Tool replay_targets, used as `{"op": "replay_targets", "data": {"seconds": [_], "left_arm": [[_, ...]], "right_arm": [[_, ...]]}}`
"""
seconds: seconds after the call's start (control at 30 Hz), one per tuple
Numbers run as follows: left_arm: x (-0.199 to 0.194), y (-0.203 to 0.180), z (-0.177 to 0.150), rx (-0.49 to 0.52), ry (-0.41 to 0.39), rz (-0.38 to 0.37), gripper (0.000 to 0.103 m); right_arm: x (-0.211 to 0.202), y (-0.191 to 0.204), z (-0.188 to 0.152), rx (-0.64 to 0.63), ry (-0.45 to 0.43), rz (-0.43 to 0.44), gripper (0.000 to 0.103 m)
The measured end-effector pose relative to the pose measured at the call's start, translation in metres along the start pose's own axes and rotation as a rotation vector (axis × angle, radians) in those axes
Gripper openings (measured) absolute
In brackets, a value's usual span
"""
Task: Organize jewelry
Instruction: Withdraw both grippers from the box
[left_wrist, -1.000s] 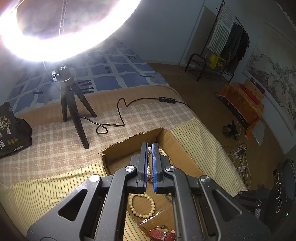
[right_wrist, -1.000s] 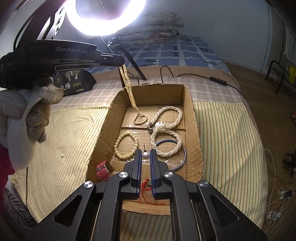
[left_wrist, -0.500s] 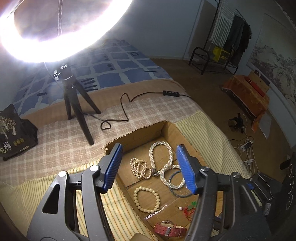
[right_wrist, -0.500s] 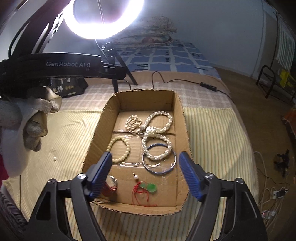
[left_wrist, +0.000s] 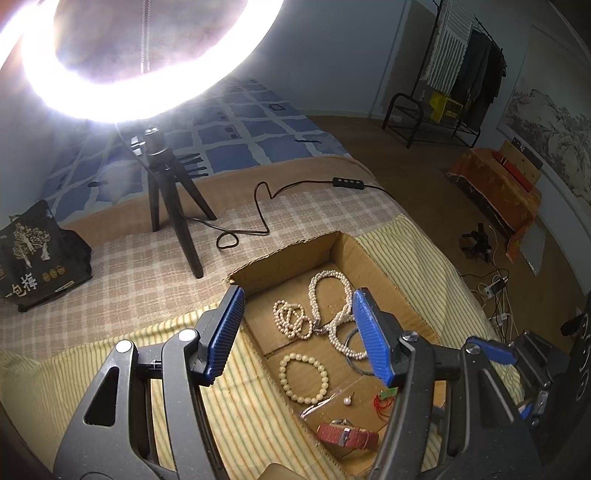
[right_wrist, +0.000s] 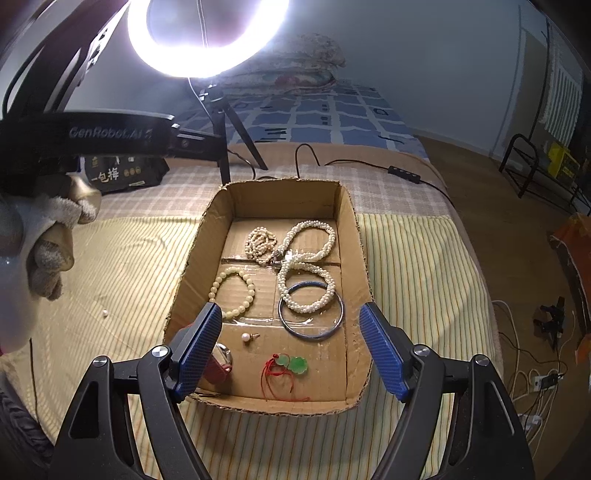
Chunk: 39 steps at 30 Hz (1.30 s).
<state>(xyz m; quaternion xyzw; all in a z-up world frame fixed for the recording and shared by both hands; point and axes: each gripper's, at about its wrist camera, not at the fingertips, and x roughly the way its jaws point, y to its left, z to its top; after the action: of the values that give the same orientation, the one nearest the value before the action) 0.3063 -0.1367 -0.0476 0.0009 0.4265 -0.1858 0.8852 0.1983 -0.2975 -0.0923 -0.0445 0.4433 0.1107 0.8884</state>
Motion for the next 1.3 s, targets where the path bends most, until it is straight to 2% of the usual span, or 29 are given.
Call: {"op": "replay_targets", "data": {"seconds": [0.47, 0.7, 1.07, 1.13, 1.23, 1.3], "left_arm": [[-0.059, 0.031, -0.036, 0.018, -0.047, 0.056, 0.063], [-0.079, 0.056, -0.073, 0.019, -0.025, 0.088, 0.063], [-0.081, 0.095, -0.137, -0.078, 0.074, 0.079, 0.063], [-0.078, 0.099, -0.144, -0.098, 0.09, 0.067, 0.06], [-0.071, 0.106, -0.155, -0.138, 0.125, 0.049, 0.048], [-0.063, 0.113, -0.163, -0.178, 0.155, 0.031, 0.033]], "right_arm": [[-0.035, 0.01, -0.009, 0.038, -0.052, -0.008, 0.077], [-0.052, 0.029, -0.021, -0.02, -0.095, -0.036, 0.077], [-0.066, 0.051, -0.028, -0.04, -0.1, 0.009, 0.077], [-0.067, 0.056, -0.03, -0.045, -0.098, 0.014, 0.077], [-0.068, 0.06, -0.033, -0.047, -0.093, 0.024, 0.077], [-0.068, 0.063, -0.034, -0.041, -0.088, 0.035, 0.077]]}}
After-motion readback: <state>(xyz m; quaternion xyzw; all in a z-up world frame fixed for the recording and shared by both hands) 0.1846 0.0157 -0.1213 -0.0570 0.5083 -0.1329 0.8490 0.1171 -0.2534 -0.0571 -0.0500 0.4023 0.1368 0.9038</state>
